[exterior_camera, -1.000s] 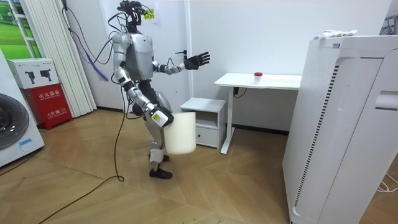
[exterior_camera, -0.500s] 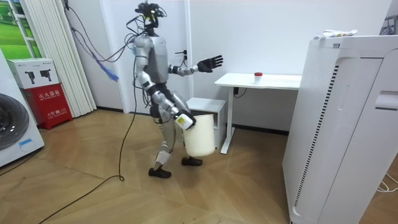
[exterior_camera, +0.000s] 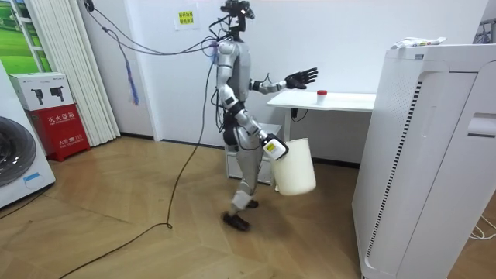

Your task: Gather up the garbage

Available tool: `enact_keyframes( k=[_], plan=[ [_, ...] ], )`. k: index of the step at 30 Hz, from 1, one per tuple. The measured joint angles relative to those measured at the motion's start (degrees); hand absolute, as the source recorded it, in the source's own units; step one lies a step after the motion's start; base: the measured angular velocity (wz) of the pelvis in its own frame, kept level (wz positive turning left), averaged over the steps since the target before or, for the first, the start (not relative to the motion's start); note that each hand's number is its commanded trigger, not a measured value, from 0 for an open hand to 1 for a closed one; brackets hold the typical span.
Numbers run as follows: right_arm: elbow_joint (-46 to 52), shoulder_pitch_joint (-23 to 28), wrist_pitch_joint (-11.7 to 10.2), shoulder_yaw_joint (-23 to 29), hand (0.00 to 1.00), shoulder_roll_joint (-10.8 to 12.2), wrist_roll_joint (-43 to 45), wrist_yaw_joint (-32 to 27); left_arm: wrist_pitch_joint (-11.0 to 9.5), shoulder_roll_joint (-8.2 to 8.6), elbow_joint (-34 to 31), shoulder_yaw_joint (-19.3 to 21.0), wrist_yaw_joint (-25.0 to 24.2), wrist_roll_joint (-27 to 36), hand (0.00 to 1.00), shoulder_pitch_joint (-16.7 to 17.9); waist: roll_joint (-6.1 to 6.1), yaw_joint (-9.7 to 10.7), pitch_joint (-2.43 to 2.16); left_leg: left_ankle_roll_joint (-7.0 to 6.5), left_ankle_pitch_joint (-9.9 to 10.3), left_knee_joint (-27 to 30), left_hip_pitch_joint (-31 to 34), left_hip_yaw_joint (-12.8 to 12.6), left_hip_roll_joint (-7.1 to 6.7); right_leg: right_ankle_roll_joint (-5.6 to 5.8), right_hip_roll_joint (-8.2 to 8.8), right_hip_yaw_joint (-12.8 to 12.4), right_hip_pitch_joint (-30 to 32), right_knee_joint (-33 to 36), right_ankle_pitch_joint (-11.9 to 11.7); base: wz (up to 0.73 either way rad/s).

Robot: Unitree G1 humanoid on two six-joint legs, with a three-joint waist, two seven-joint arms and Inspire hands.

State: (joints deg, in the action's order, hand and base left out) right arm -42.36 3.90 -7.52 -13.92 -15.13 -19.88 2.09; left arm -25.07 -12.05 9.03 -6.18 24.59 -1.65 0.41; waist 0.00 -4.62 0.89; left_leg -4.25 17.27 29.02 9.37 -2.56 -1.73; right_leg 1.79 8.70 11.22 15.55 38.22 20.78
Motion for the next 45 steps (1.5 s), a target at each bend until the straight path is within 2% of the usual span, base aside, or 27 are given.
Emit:
enact_keyframes(
  k=[1, 2, 3, 4, 5, 6, 7, 8, 9, 13, 14, 23, 27, 31, 37, 45],
  plan=[
    [-0.24, -0.02, -0.13, -0.17, 1.0, 0.22, 0.19, -0.02, 0.03, 0.02, 0.08, -0.13, -0.11, -0.08, 0.0, -0.04, 0.7, 0.64, 0.08, 0.76, 0.44, -0.13, -1.17, 0.2, -0.04, -0.17, -0.08, -0.19, 0.36, -6.25, -6.6, 0.45],
    [-1.44, -0.01, -0.15, -0.18, 1.0, 0.56, 0.28, -0.1, 0.17, 0.2, 0.26, -0.43, -0.31, -0.12, 0.0, 0.41, 0.61, 1.2, -0.19, 1.61, 0.76, -0.19, -2.15, 1.19, 0.77, -1.47, -0.5, 0.1, -1.07, -7.42, -8.06, 0.31],
    [-1.68, -0.02, -0.14, -0.18, 1.0, 0.57, 0.49, -0.11, 0.17, 0.17, 0.21, -0.53, -0.4, -0.12, 0.0, 0.48, 0.61, 1.03, -0.26, 1.9, 0.63, -0.38, -2.39, 1.22, 1.34, -1.85, -1.23, 0.45, -1.84, -8.61, -8.28, 0.15],
    [-1.57, -0.22, -0.15, -0.19, 1.0, 0.59, 0.85, -0.05, 0.17, -0.11, -0.1, -0.39, -0.41, -0.1, 0.0, 0.45, 0.83, 0.48, -0.12, 2.94, 0.08, 0.08, -1.89, 0.91, 2.43, -2.6, -2.51, 0.54, -3.4, -10.76, -8.75, 0.0],
    [-1.53, -0.32, -0.19, -0.18, 1.0, 0.59, 0.86, 0.0, 0.17, -0.28, -0.12, -0.36, -0.41, -0.11, 0.0, 0.38, 1.0, 0.52, -0.01, 3.45, 0.03, 0.44, -1.34, 0.86, 2.93, -2.83, -3.04, 0.08, -4.23, -12.03, -8.96, 0.27],
    [-1.55, -0.44, -0.34, -0.09, 1.0, 0.56, 0.62, 0.11, 0.22, -0.39, -0.19, -0.43, -0.48, -0.18, 0.0, 0.22, 1.34, 1.1, 0.13, 4.35, -0.29, -1.23, -0.32, 0.99, 3.34, -2.72, -4.03, -1.48, -5.59, -14.05, -9.1, 0.52],
    [-1.55, -0.46, -0.41, 0.13, 1.0, 0.12, 0.03, 0.37, 0.73, -0.3, -1.0, -0.87, -0.49, -0.34, 0.0, 0.03, 1.41, 1.36, 0.15, 4.6, -2.16, -4.99, 1.43, 1.27, 3.42, -2.51, -4.95, -2.99, -6.08, -15.34, -9.2, 0.52],
    [-1.75, -0.51, -0.4, 0.23, 1.0, 0.19, 0.03, 0.46, 0.81, -0.3, -1.37, -0.87, -0.49, -0.54, 0.0, 0.1, 1.98, 1.21, 0.12, 4.06, -3.26, -4.91, 1.82, 1.04, 3.6, -2.37, -5.0, -3.36, -6.11, -15.75, -9.19, 0.28],
    [-1.68, -0.53, -0.4, 0.02, 1.0, -0.06, 0.1, 1.09, 1.12, -0.27, -1.98, -0.85, -0.04, -0.62, 0.0, 0.4, 2.26, 0.93, -0.07, 4.12, -3.85, -5.47, 1.19, 0.6, 3.89, -1.82, -5.39, -3.24, -6.77, -17.4, -9.79, 0.05],
    [-1.58, -0.69, -0.42, -0.05, 1.0, -0.06, 0.21, 3.4, 1.33, -0.46, -2.94, -0.68, 0.71, -0.77, 0.0, 0.61, 1.68, -0.47, -0.07, 4.11, -3.84, -8.64, -2.44, 0.97, 3.58, -1.6, -6.33, -2.35, -11.56, -23.5, -11.0, -0.09],
    [-1.58, -0.61, -0.42, -0.05, 1.0, -0.04, 0.21, 4.27, 1.33, -0.46, -3.55, -0.65, 0.79, -0.76, 0.0, 0.86, 1.58, -0.41, -0.07, 4.1, -3.85, -9.85, -3.55, 1.06, 3.18, -1.59, -6.33, -2.23, -12.35, -23.98, -11.0, 0.04],
    [-1.2, -0.6, -0.61, -0.05, 1.0, 0.0, 0.96, 6.85, 1.31, -0.5, -4.95, -0.56, 1.29, -0.82, 0.0, 2.74, 1.52, -0.6, -0.11, 4.1, -3.86, -12.68, -7.14, 1.21, 3.11, -1.59, -6.49, -1.45, -15.42, -25.84, -10.99, 0.0],
    [-1.2, -0.61, -0.76, 0.24, 1.0, 0.03, 3.33, 6.92, 1.31, -0.51, -5.54, 1.3, 1.39, -1.81, 0.0, 2.88, 1.52, -0.56, -0.11, 4.1, -3.86, -12.79, -7.8, 1.23, 3.12, -1.58, -6.39, -0.37, -16.01, -25.87, -10.99, 0.0],
    [-1.21, -0.59, -0.77, 1.17, 1.0, 0.16, 4.73, 6.8, 1.27, -0.53, -9.72, 3.88, 2.43, -2.94, 0.0, 3.49, 1.51, -0.62, -0.11, 4.1, -3.86, -12.77, -7.98, 1.59, 3.06, -1.57, -6.27, 0.62, -16.49, -25.89, -10.99, 0.04],
    [-1.33, -0.59, -1.31, 1.11, 1.0, 0.29, 4.4, 6.73, 0.68, -0.52, -14.8, 5.65, 5.06, -2.95, 0.0, 3.98, 1.29, -2.07, -0.26, 4.13, -3.89, -12.51, -7.91, 2.1, 2.97, -1.57, -6.1, 2.15, -16.79, -25.84, -10.98, 0.05],
    [-1.54, -0.58, -1.33, 1.09, 1.0, 0.52, 4.41, 6.72, 0.59, -0.52, -14.81, 5.95, 5.27, -3.01, 0.0, 3.99, 1.24, -3.14, -0.35, 4.02, -4.3, -12.49, -7.62, 3.42, 2.37, -1.46, -5.79, 3.45, -17.49, -26.37, -10.9, 0.11]
  ],
)
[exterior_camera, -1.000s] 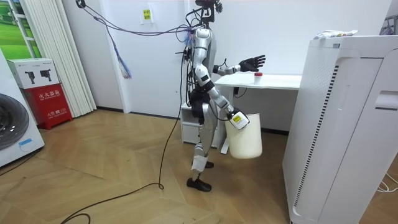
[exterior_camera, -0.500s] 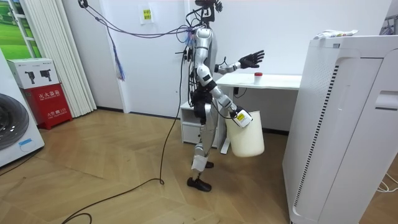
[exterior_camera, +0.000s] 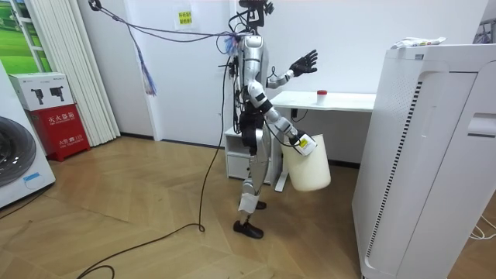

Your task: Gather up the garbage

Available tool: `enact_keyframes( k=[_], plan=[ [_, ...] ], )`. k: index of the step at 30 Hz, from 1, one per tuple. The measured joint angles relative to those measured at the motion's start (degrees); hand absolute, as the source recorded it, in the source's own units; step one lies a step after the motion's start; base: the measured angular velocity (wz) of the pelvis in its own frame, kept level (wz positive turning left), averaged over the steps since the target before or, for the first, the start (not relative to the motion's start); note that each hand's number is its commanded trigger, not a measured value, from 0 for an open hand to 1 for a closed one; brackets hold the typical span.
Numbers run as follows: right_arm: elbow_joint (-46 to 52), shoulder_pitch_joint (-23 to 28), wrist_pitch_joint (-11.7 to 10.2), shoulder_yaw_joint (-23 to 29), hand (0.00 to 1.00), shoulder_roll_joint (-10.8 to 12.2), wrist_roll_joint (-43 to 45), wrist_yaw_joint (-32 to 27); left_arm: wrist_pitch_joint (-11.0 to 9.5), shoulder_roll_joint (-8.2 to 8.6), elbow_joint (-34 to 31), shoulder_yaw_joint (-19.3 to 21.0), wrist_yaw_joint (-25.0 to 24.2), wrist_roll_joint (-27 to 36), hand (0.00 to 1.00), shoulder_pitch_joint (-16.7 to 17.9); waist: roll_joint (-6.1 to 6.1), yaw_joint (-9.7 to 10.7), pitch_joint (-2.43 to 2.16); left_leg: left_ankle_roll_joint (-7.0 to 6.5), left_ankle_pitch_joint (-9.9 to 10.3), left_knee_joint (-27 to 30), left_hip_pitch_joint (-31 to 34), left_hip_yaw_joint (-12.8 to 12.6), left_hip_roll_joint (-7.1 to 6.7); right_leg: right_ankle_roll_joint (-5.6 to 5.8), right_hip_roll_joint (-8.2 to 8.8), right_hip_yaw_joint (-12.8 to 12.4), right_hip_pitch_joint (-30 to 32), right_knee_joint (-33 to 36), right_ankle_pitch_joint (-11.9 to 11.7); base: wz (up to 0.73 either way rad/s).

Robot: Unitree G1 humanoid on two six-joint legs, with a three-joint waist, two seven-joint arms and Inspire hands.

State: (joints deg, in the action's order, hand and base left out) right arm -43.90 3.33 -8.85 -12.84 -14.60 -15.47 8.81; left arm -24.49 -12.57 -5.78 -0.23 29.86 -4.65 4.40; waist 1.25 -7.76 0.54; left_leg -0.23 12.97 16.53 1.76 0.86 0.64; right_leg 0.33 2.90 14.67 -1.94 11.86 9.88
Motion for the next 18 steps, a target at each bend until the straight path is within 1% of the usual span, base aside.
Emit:
enact_keyframes(
  k=[5, 7, 9, 10, 12, 13, 15, 18],
  plan=[
    [-0.25, 0.22, -0.4, -0.01, 1.0, 0.69, 0.01, -0.33, -0.09, 0.04, 0.01, 0.22, 1.17, 0.03, 0.0, 0.49, 0.38, -0.56, -0.11, -0.05, -0.17, -0.27, 0.02, 0.57, -0.16, 0.13, 0.14, 0.38, -0.08, -0.15, 0.08, 0.03],
    [-0.75, 0.21, -0.53, -0.52, 1.0, 1.33, -0.01, -0.68, -0.1, 0.04, 0.03, 0.13, 1.21, 0.06, 0.0, 1.47, 0.93, -0.53, -0.03, -0.02, -0.19, -0.32, -0.01, 0.93, -0.16, 0.13, 0.12, 0.58, -0.12, -0.18, 0.08, 0.03],
    [-0.92, 0.22, -0.53, -1.72, 1.0, 1.28, -0.05, -0.91, -0.1, 0.04, 0.38, 0.1, 1.21, 0.24, 0.0, 2.41, 1.36, -0.53, -0.03, -0.03, -0.19, -0.35, -0.05, 1.03, -0.17, 0.13, 0.14, 0.85, -0.23, -0.19, 0.08, 0.04],
    [-1.12, 0.23, -0.53, -2.15, 1.0, 1.34, -0.05, -1.26, -0.1, 0.06, 1.32, -0.07, 1.2, 0.45, 0.0, 2.66, 1.59, -0.54, 0.02, -0.03, -0.19, -0.37, -0.08, 1.11, -0.18, 0.13, 0.18, 1.23, -0.34, -0.2, 0.08, 0.05],
    [-1.47, 0.22, -0.52, -2.62, 1.0, 1.34, 0.0, -1.62, -0.03, 0.09, 3.4, -0.17, 1.18, 0.66, 0.0, 2.94, 1.8, -0.69, 0.03, -0.03, -0.19, -0.37, -0.07, 1.17, -0.24, 0.13, 0.22, 1.25, -0.38, -0.21, 0.08, 0.02],
    [-1.56, 0.23, -0.51, -2.87, 1.0, 1.34, 0.01, -1.81, 0.02, 0.09, 4.26, -0.17, 1.18, 0.67, 0.0, 3.12, 1.93, -0.72, 0.1, -0.03, -0.19, -0.37, 0.0, 1.18, -0.26, 0.13, 0.22, 1.26, -0.35, -0.21, 0.08, 0.0],
    [-1.99, 0.23, -0.48, -3.11, 1.0, 1.35, 0.38, -1.81, 0.05, 0.09, 5.36, -0.37, 1.05, 0.7, 0.0, 3.13, 2.11, -0.39, 0.09, -0.03, -0.19, -0.35, 0.23, 1.71, -0.42, 0.13, 0.22, 1.41, -0.29, -0.29, 0.08, 0.07],
    [-2.16, 0.41, -0.33, -3.45, 1.0, 1.38, 0.6, -1.08, 0.19, 0.31, 7.18, -0.46, -0.58, 0.8, 0.0, 3.13, 2.23, -0.38, 0.09, 0.0, -0.2, -0.88, 0.6, 1.6, -0.41, 0.13, 0.21, 1.48, 0.14, -0.27, 0.08, 0.02]
  ],
)
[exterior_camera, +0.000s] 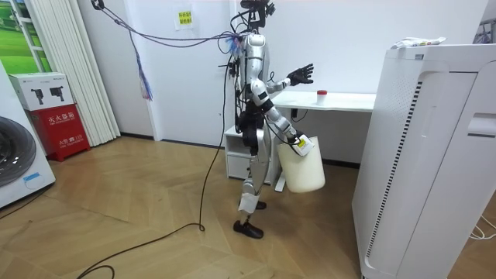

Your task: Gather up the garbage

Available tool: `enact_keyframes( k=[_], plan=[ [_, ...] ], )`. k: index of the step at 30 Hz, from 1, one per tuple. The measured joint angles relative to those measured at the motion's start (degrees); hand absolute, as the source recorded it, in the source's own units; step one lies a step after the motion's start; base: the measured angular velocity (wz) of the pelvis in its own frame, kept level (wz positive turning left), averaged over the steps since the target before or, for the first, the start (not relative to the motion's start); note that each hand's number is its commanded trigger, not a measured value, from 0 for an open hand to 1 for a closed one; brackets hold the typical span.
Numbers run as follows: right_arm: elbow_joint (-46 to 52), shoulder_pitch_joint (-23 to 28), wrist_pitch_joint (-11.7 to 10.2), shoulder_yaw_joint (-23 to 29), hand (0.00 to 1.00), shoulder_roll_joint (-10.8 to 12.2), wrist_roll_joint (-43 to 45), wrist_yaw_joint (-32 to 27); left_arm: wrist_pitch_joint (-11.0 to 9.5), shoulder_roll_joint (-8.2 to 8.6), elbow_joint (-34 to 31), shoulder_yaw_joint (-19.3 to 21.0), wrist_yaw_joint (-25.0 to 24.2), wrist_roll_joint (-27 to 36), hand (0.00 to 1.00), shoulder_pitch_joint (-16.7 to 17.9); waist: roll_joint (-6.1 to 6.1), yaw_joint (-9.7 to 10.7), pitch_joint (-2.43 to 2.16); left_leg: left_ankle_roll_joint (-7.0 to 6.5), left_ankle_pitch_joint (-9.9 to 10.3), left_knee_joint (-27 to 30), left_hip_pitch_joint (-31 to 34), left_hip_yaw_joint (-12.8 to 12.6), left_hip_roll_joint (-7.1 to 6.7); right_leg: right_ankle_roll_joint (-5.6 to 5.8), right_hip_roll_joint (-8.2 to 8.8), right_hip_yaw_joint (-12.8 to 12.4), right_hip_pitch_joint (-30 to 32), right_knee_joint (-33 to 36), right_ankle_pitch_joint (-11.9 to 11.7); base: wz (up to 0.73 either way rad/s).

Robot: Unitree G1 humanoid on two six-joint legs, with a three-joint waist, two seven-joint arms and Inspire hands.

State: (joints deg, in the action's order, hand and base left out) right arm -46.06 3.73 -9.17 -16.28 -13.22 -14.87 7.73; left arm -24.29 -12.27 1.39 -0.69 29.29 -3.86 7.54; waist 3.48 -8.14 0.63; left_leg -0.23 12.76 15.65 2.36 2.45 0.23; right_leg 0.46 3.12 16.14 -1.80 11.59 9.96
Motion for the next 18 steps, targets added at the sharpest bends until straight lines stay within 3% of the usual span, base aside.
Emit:
enact_keyframes(
  k=[5, 11, 18],
  plan=[
    [0.01, 0.07, 0.04, 0.0, 1.0, 0.0, 1.65, 2.99, 1.57, 0.18, 1.12, -1.01, -3.57, 1.28, 0.0, 0.01, 0.07, 0.29, -0.06, 0.0, -0.04, 0.48, 0.89, 0.0, 0.0, 0.0, -0.02, -0.1, 0.89, 0.05, 0.0, 0.0],
    [-0.04, 0.18, 0.51, 0.01, 1.0, -0.03, 1.99, 3.69, 3.13, 0.2, 2.92, -2.58, -3.97, 2.1, 0.0, 0.09, 0.04, 0.71, -0.08, -0.01, -0.04, 0.56, 0.86, 0.08, 0.01, 0.0, -0.01, -0.17, 0.91, 0.0, 0.0, 0.0],
    [-0.03, 0.17, 0.52, 0.01, 1.0, -0.03, 1.92, 3.67, 3.29, 0.17, 4.52, -4.04, -3.62, 5.06, 0.0, 0.1, -0.02, 1.63, -0.11, -0.01, -0.04, 0.57, 0.66, 0.06, 0.03, 0.0, -0.01, -0.23, 0.7, -0.02, 0.0, 0.0]
  ],
)
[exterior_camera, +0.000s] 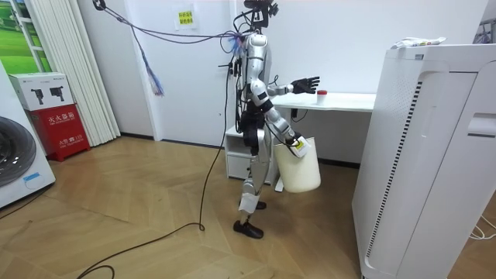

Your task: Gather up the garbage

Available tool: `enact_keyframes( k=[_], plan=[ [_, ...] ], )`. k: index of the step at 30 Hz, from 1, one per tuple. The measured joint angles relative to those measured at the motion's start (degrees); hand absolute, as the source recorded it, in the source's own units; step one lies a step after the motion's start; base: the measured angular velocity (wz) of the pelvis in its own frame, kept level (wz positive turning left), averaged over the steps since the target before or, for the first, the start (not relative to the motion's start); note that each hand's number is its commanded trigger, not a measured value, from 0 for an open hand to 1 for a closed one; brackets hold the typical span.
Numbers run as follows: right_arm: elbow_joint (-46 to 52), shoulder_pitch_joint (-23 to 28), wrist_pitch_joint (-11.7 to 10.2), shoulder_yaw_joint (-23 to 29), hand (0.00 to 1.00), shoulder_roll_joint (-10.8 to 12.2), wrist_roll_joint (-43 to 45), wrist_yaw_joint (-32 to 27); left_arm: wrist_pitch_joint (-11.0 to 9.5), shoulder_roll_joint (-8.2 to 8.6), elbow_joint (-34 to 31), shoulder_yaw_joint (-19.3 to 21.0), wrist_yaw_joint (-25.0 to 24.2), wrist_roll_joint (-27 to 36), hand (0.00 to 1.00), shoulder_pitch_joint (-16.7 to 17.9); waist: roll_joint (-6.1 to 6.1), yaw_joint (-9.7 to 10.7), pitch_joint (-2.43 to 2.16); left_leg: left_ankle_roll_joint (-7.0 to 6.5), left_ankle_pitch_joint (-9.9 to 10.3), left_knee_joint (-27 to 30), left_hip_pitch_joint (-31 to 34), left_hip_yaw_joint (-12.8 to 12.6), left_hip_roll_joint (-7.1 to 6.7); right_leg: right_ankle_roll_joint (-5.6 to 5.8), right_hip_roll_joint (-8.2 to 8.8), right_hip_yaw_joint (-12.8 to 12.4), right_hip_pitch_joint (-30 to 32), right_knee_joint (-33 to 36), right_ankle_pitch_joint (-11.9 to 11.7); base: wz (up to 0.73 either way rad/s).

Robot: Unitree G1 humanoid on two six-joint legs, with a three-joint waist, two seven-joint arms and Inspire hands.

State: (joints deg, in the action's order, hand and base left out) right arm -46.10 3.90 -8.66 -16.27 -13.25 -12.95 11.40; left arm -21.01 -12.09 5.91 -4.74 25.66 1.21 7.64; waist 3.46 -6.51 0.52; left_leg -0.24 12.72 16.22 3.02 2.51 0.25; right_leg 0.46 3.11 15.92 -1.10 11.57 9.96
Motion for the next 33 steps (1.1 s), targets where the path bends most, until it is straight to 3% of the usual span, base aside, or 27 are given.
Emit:
enact_keyframes(
  k=[8, 15, 23, 33],
  plan=[
    [-0.33, 0.01, 0.02, -0.04, 1.0, 0.03, 0.0, 0.1, 0.02, 0.02, 4.78, -1.14, 0.17, 3.3, 0.0, 0.0, 0.04, 0.08, 0.03, 0.04, -0.04, 0.43, 0.06, -0.03, 0.01, 0.0, 0.01, 0.04, 0.0, 0.48, 0.0, 0.0],
    [-0.31, 0.01, 0.02, -0.03, 1.0, 0.07, 0.04, 0.01, 0.02, -0.03, 4.73, -0.91, 1.5, 3.24, 0.0, -0.05, 0.12, 0.04, 0.06, 0.05, -0.04, 0.13, 0.45, -0.01, 0.04, 0.0, 0.04, -0.07, 0.93, 1.1, 0.0, -0.02],
    [-0.24, 0.01, 0.02, 0.0, 1.0, 0.02, 0.06, -0.4, 0.0, -0.34, 4.74, 0.2, 3.34, 3.23, 0.0, -0.42, 1.05, -0.13, 0.28, 0.04, -0.04, 0.11, 0.31, 0.01, 0.03, 0.0, 0.06, -0.23, 1.0, 1.07, 0.0, -0.01],
    [-0.22, 0.15, 0.02, -0.01, 1.0, 0.06, 0.07, -0.62, 0.0, -0.82, 4.71, 1.12, 5.49, 3.24, 0.0, -0.42, 0.77, -1.14, 0.29, 0.04, -0.04, 0.05, -0.08, 0.24, -0.01, 0.0, 0.1, -0.17, 0.71, 1.07, 0.0, 0.0]
  ],
)
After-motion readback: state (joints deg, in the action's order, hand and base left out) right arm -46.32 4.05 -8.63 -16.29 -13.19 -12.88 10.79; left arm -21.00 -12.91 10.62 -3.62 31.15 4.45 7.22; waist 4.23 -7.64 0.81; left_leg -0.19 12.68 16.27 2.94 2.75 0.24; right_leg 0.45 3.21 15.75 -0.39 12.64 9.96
